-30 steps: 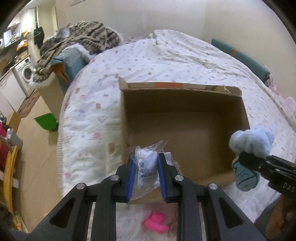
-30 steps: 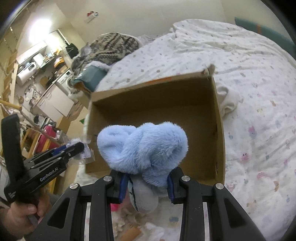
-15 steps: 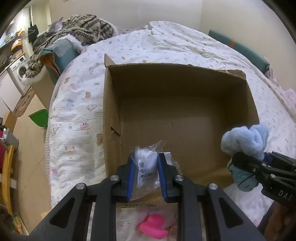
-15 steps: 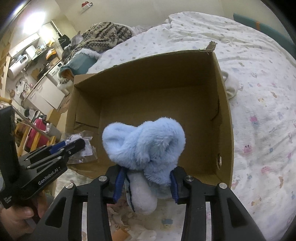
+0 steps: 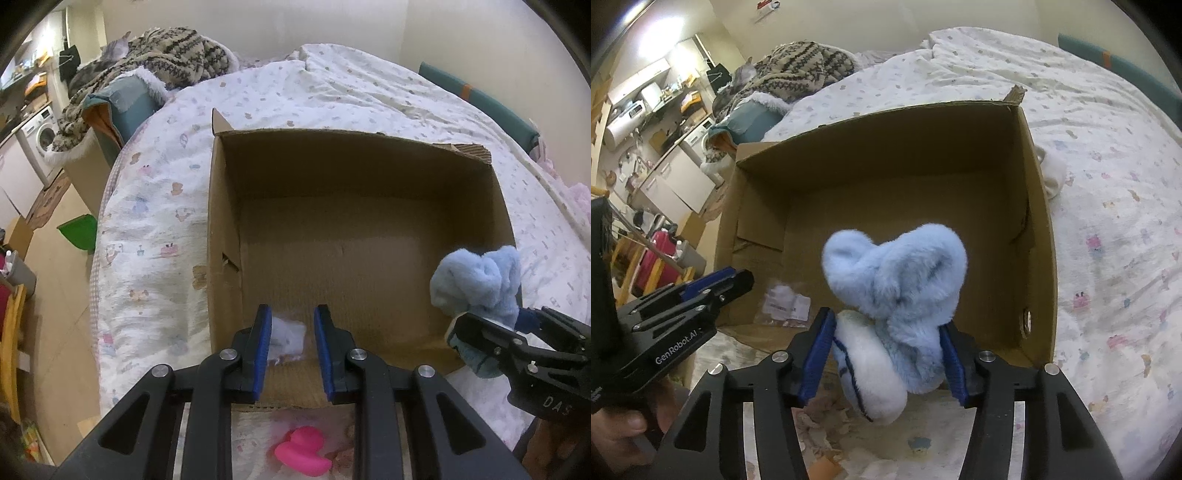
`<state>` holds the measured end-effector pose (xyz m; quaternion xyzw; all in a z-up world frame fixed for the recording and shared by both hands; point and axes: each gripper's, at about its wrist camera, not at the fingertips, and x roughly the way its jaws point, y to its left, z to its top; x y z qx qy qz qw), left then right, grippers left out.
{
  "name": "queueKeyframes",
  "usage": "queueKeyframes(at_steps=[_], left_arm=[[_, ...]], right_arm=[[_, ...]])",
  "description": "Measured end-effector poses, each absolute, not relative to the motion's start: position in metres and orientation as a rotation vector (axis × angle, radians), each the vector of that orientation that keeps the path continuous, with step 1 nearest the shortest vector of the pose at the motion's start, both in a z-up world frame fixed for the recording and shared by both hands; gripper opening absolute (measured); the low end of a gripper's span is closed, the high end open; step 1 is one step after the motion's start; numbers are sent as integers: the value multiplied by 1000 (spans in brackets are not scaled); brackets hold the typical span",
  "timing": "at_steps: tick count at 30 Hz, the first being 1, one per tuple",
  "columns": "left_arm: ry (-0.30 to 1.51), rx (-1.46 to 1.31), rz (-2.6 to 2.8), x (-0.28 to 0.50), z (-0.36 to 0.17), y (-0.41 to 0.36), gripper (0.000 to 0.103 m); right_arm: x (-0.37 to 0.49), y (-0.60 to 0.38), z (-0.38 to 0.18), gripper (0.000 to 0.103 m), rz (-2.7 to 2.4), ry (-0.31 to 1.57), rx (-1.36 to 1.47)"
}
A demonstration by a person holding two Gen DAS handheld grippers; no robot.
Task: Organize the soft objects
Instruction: 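Lower the bag and plush into the box and open both grippers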
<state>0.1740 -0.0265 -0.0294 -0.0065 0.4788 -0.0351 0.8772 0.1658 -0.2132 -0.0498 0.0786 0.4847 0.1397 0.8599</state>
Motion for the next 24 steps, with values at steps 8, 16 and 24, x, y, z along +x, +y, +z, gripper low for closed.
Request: queueKeyframes(at_steps=[8, 16, 24], left_arm=[[965, -52, -108, 169, -20, -25, 69], [961, -74, -90, 170, -17, -21, 70], [923, -89, -73, 165, -6, -15, 70]], right_arm=[[158, -213, -40, 74, 210, 893, 80], [158, -219, -30, 84, 203, 857, 70], [155, -216, -25, 84, 239, 864, 72]])
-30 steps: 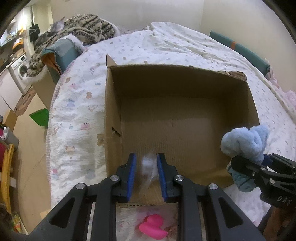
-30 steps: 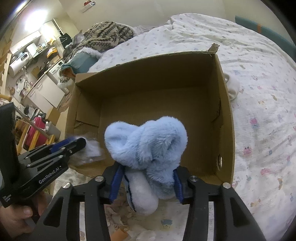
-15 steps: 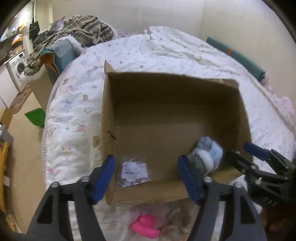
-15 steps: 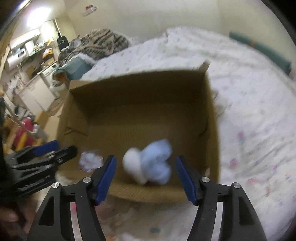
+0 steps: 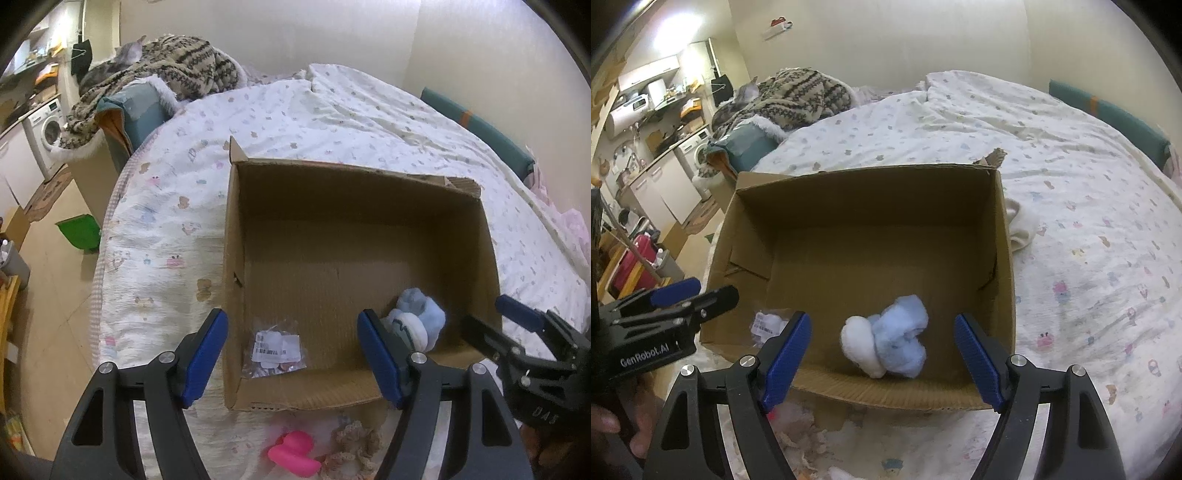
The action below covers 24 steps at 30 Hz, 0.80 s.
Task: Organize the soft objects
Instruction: 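Lower the bag and plush into the box and open both grippers, then grasp the pink duck with the left gripper while the right grasps white socks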
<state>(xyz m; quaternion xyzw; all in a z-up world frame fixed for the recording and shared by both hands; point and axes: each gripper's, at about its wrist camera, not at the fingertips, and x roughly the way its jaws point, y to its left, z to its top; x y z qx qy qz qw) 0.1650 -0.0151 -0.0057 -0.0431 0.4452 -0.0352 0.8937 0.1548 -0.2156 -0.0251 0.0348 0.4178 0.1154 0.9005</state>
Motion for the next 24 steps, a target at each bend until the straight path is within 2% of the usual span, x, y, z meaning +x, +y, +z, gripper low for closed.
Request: queueKeyframes(at_steps=[10, 24], left_arm=[[949, -102, -73, 142, 9, -2, 70], [1002, -142, -17, 94, 7, 22, 70]], right_arm=[[126, -215, -12, 84, 293, 888, 74], [92, -233, -24, 84, 250, 1008, 196]])
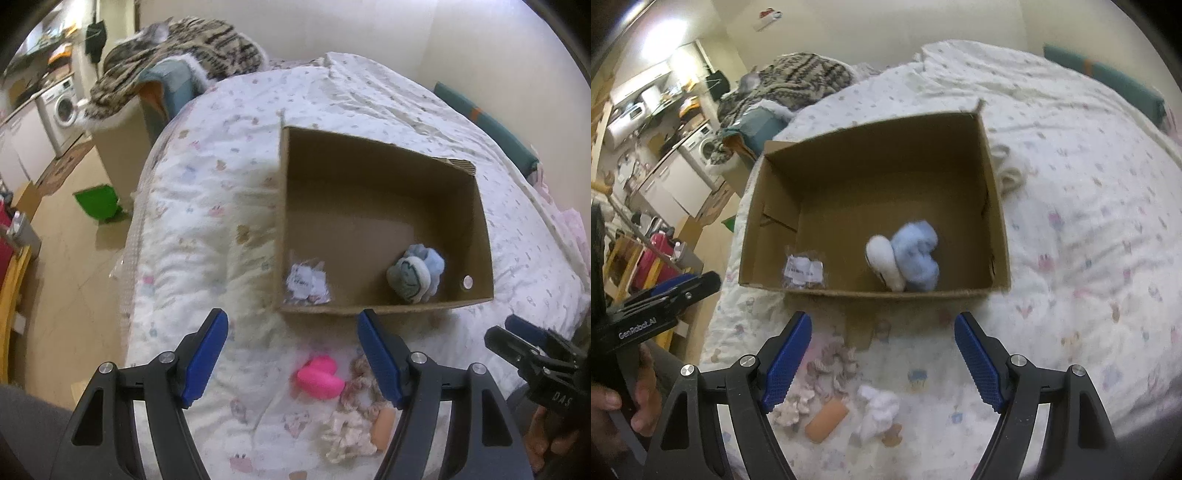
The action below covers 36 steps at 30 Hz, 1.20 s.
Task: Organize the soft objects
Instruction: 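Grasp the pink duck with the left gripper while the right grasps white socks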
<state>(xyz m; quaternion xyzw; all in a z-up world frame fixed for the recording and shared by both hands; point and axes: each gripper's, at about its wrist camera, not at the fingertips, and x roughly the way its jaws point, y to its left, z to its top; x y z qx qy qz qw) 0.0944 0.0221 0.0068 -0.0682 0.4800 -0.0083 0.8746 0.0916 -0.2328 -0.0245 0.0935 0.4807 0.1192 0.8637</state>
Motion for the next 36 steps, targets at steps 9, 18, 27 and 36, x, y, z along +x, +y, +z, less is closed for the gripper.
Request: queueKeyframes(at_steps=[9, 18, 27, 36], left_arm=[[1088, -238, 43, 87, -12, 40, 70], [1181, -221, 33, 92, -35, 28, 70], [1307, -283, -7, 108, -66, 23, 70], [1390, -212, -93, 114, -92, -9, 70]], right_arm=[[91, -245, -69, 84, 251, 1241, 388], [98, -211, -117, 76, 312, 1446, 313], [100, -197, -129, 31, 304, 1481, 220], [101, -214, -105, 30, 290, 1357, 285]])
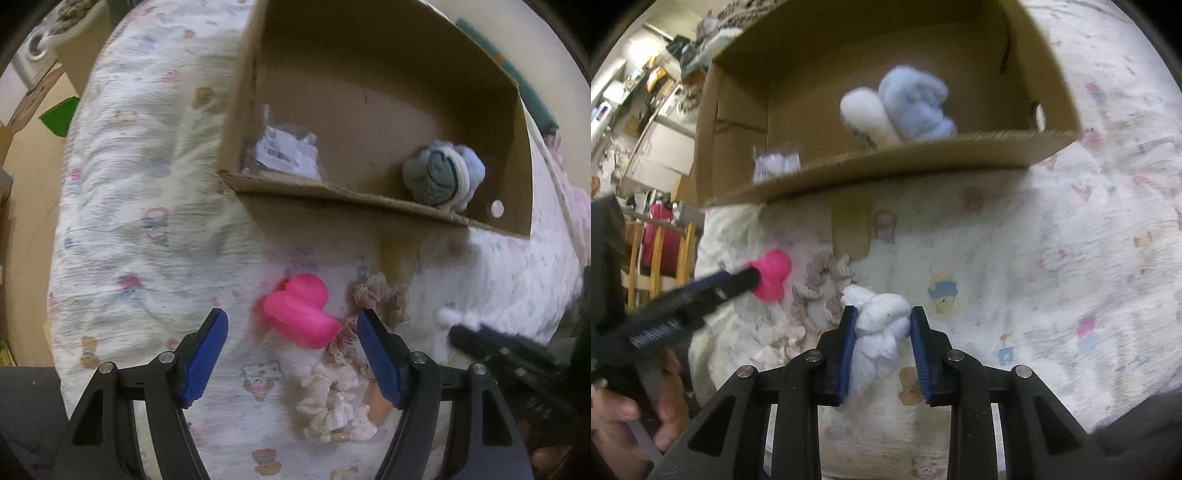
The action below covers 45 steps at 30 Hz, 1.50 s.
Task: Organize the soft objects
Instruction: 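Grasp the pink duck with the left gripper while the right grasps white socks, then carry the duck and socks into the box and open both grippers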
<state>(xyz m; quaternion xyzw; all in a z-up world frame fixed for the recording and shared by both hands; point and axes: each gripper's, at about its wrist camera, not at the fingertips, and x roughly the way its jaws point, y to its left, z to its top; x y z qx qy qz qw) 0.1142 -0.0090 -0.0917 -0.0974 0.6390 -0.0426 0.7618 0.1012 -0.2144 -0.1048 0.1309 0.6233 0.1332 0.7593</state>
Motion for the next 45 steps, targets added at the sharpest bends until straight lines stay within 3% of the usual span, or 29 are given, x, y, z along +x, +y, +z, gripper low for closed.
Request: queueKeyframes(at_steps=[5, 7, 9, 11, 17, 18, 24, 34, 45], left_arm=[[1402, -216, -83, 119, -102, -15, 70], [1416, -224, -82, 121, -108, -17, 63], [1444, -221, -81, 123, -116, -19, 46], [1465, -209, -65, 124, -123, -19, 37], [1435, -164, -27, 125, -120, -16, 35], [1433, -157, -9, 125, -119, -15, 20], [1421, -194, 50, 123, -114, 10, 19], [1256, -193, 18, 91, -58, 25, 19], [1076, -166, 15, 85, -9, 20, 19]], right_arm=[[105, -221, -98, 30, 279, 1326, 320], [106, -223, -98, 30, 278, 1328, 326], [106, -222, -98, 30, 278, 1334, 328], [107, -223, -98, 30, 277, 1339, 326], [106, -223, -97, 30, 284, 1333, 323], [106, -223, -97, 30, 284, 1331, 321], [105, -226, -95, 30, 276, 1328, 324], [101, -232, -80, 30, 286, 1270, 336], [95, -245, -13, 30, 339, 1046, 344]])
